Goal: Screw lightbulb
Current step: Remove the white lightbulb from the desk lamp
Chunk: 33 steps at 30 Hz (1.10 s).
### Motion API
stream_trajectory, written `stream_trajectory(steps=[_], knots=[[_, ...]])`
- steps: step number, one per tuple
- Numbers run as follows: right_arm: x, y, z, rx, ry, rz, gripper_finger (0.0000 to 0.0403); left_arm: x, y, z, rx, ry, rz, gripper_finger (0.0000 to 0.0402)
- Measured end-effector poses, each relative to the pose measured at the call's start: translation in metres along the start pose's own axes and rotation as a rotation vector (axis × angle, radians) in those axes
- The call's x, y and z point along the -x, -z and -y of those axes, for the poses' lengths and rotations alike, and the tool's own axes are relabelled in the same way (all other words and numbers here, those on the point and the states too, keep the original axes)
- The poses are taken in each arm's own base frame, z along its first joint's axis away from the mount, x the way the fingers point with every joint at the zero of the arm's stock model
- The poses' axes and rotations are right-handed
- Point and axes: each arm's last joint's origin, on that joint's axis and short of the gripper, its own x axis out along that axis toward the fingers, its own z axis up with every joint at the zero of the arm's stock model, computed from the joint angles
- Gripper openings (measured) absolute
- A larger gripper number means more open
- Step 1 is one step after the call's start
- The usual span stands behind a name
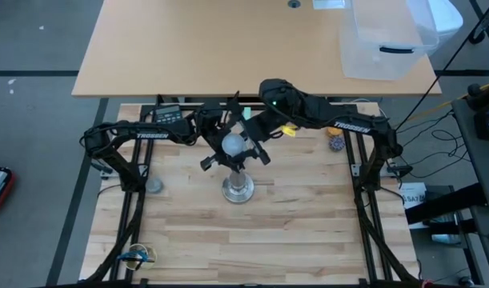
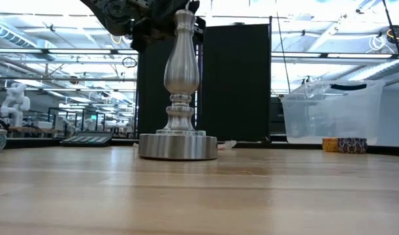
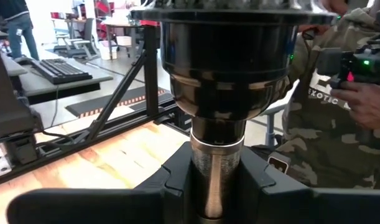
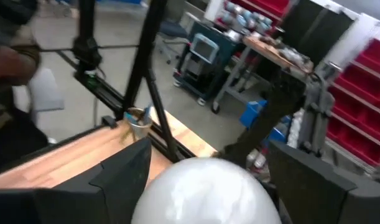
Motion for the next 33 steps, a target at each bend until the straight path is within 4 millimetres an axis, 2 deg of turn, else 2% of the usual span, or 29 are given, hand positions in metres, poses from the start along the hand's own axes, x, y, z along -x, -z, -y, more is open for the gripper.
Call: stream_trajectory(steps=[7, 15, 19, 23, 27, 33], knots=[[-0.003, -0.01, -0.006, 0.025, 0.027, 0.012, 0.032, 0.0, 0.0, -0.001, 0.007, -0.039, -0.008, 0.0071], [0.016, -0.055, -0.019, 0.071, 0.052, 0.044, 0.0322, 0.0, 0.0, -0.005, 0.051, -0.18, -0.035, 0.0071], [0.027, -0.075, -0.03, 0.098, 0.177, -0.015, 0.0322, 0.0, 0.001, -0.007, 0.062, -0.248, -0.046, 0.0071], [0.038, -0.092, -0.043, 0.097, 0.358, -0.105, 0.0322, 0.001, 0.0, -0.011, 0.082, -0.408, -0.06, 0.007], [0.038, -0.1, -0.054, 0.06, 0.501, -0.179, 0.0322, -0.002, -0.002, -0.014, 0.076, -0.574, -0.068, 0.007], [0.027, -0.11, -0.078, 0.005, 0.649, -0.258, 0.0322, -0.008, -0.004, -0.016, 0.051, -0.774, -0.085, 0.0071]])
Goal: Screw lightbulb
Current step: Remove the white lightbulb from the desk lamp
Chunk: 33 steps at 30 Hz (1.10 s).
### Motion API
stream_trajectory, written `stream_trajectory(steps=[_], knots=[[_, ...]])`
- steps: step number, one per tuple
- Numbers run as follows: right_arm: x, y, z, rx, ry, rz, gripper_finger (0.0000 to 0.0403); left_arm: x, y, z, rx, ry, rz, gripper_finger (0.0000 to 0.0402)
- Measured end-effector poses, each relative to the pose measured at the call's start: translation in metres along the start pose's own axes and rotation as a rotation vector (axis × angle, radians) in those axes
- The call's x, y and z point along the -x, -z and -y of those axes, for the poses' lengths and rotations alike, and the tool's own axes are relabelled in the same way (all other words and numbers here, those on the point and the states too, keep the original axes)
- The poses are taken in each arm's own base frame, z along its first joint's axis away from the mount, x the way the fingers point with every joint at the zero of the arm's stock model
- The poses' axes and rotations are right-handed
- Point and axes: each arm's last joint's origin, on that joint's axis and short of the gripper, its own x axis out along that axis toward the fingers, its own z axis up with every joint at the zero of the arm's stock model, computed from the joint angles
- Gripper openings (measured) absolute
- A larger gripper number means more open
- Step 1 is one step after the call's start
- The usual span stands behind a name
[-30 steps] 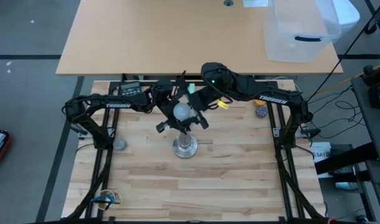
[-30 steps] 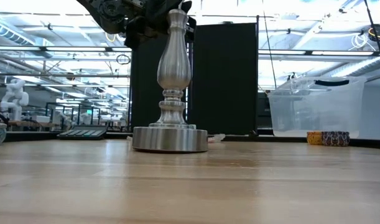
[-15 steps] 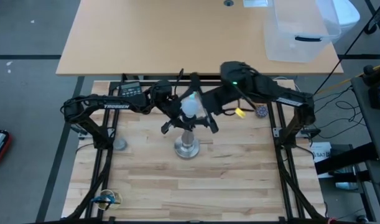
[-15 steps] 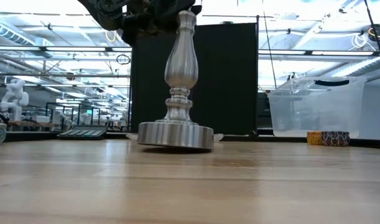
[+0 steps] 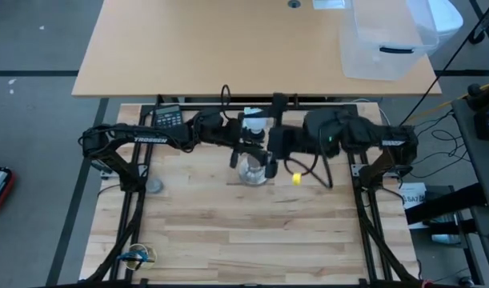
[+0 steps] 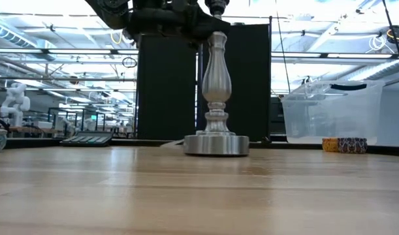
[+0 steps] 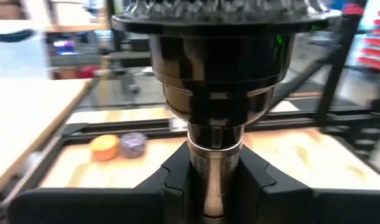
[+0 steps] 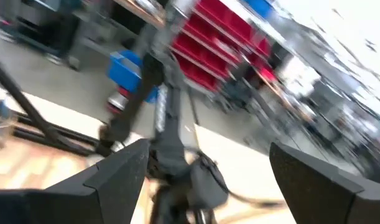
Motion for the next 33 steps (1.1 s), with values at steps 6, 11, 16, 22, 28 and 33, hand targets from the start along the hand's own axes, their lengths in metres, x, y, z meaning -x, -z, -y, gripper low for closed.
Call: stream_trajectory(steps=[6, 11, 16, 22, 28, 33], knots=[[0.006, 0.002, -0.032, -0.047, 0.151, -0.184, 0.0322, -0.004, -0.001, 0.005, 0.001, -0.138, -0.01, 0.007], [0.013, -0.002, -0.068, -0.116, 0.076, -0.203, 0.0322, -0.004, -0.001, 0.006, -0.001, -0.143, -0.006, 0.007], [0.01, -0.009, -0.111, -0.075, 0.047, -0.188, 0.0322, -0.004, -0.001, 0.006, -0.007, -0.142, -0.003, 0.0071], [-0.013, -0.017, -0.144, 0.041, -0.01, -0.068, 0.0322, -0.004, -0.001, 0.006, -0.013, -0.136, 0.0, 0.0071], [-0.026, -0.031, -0.143, 0.144, -0.202, 0.235, 0.0322, -0.004, -0.001, 0.006, -0.013, -0.135, 0.001, 0.007], [-0.031, -0.032, -0.11, 0.144, -0.278, 0.371, 0.0322, -0.004, -0.001, 0.006, -0.014, -0.131, 0.001, 0.0071]])
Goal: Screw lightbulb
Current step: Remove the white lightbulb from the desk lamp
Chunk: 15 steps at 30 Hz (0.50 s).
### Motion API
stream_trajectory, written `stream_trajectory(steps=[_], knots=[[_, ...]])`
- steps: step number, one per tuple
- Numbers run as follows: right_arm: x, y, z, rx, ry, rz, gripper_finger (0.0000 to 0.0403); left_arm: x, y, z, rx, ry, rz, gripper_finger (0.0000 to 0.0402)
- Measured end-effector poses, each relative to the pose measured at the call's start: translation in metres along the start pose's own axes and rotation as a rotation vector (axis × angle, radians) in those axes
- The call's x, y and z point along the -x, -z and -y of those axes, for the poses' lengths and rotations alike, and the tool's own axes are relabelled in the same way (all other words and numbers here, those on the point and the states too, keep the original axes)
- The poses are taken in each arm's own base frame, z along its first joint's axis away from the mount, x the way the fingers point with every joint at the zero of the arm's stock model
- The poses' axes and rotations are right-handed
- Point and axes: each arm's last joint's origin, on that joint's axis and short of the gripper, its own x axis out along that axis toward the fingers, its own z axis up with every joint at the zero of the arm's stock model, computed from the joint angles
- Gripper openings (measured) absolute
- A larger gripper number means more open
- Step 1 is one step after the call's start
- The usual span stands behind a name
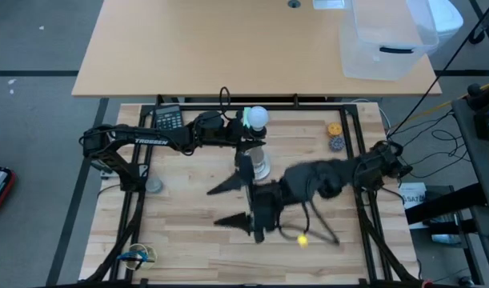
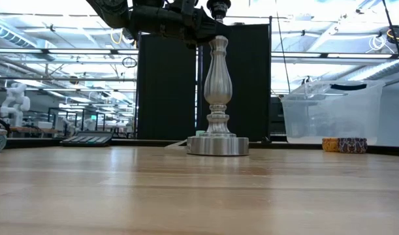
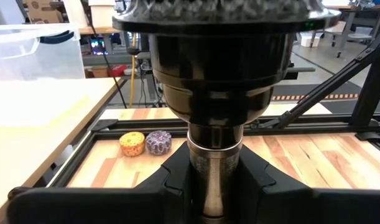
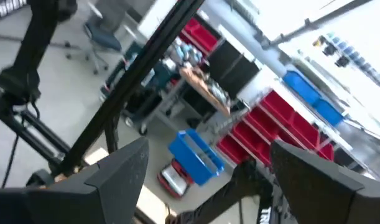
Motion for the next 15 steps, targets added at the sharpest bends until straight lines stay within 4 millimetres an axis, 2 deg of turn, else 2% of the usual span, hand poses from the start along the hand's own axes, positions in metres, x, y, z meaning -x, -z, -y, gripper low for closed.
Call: stream_trajectory(steps=[3, 6, 11, 15], knots=[[0.008, 0.009, 0.03, -0.035, -0.003, 0.03, 0.0322, 0.0, 0.0, 0.0, -0.001, 0.005, 0.0, 0.007], [0.024, 0.017, 0.062, -0.073, 0.015, 0.026, 0.0322, 0.0, 0.0, 0.0, 0.0, 0.006, 0.001, 0.007], [0.074, 0.018, 0.114, -0.131, 0.049, 0.018, 0.0322, 0.0, 0.0, 0.0, 0.002, 0.007, 0.001, 0.0071], [0.12, 0.018, 0.139, -0.172, 0.077, -0.056, 0.0322, 0.0, 0.0, 0.0, 0.008, 0.008, 0.001, 0.0071]])
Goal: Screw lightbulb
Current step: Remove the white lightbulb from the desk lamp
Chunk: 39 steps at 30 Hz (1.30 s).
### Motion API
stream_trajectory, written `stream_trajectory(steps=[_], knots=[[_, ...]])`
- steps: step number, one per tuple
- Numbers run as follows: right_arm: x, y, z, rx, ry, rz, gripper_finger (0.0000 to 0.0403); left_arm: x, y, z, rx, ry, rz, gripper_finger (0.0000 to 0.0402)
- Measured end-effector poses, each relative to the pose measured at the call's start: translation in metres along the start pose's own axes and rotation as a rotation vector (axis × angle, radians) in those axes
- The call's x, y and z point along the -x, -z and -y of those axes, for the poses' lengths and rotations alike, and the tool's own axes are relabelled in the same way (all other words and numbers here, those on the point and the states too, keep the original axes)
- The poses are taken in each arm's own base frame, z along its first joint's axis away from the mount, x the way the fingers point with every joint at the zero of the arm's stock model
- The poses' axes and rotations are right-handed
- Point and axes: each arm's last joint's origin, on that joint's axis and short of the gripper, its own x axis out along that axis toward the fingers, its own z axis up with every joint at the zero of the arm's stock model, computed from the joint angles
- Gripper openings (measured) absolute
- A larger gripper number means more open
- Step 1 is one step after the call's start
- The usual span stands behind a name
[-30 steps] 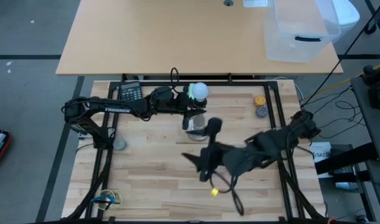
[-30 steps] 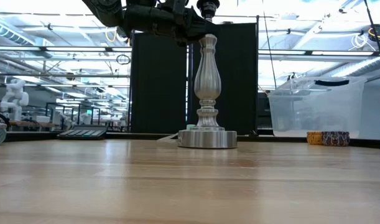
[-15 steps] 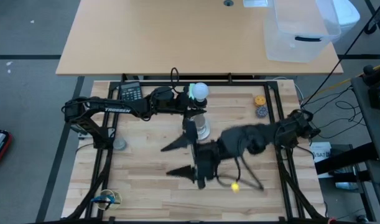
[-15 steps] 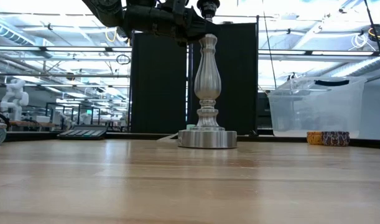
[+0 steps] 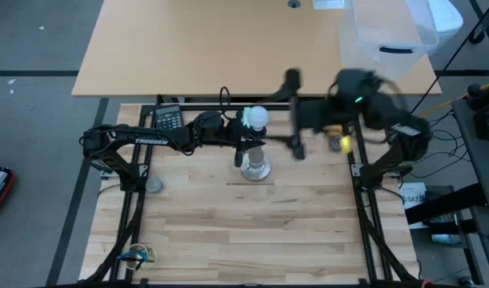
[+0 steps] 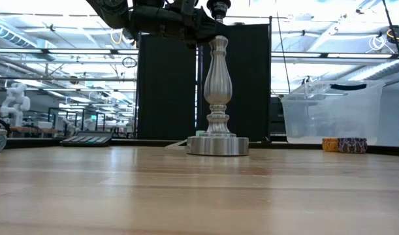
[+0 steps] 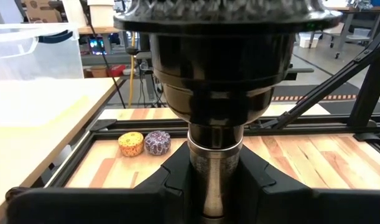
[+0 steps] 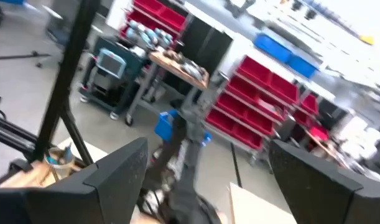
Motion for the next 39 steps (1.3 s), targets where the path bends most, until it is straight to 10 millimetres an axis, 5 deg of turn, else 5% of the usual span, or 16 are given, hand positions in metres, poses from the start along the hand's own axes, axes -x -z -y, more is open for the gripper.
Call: stream_trajectory(steps=[9, 18, 23, 34, 39], knots=[[0.098, -0.013, 0.019, 0.003, 0.073, -0.129, 0.0316, 0.0, 0.0, -0.001, 0.004, 0.001, 0.005, 0.0071], [0.16, -0.013, 0.007, 0.057, 0.088, -0.11, 0.0315, 0.0, 0.0, -0.001, 0.013, 0.001, 0.002, 0.0071], [0.166, 0.022, -0.013, 0.087, 0.146, -0.01, 0.0315, 0.0, 0.0, -0.001, 0.013, 0.001, 0.003, 0.0071], [0.135, 0.162, -0.068, -0.095, 0.676, 0.13, 0.0315, 0.0, 0.0, -0.001, 0.018, -0.01, 0.002, 0.0071], [0.123, 0.183, -0.076, -0.217, 0.71, 0.279, 0.0315, 0.0, 0.0, 0.0, 0.02, -0.033, -0.001, 0.0071]])
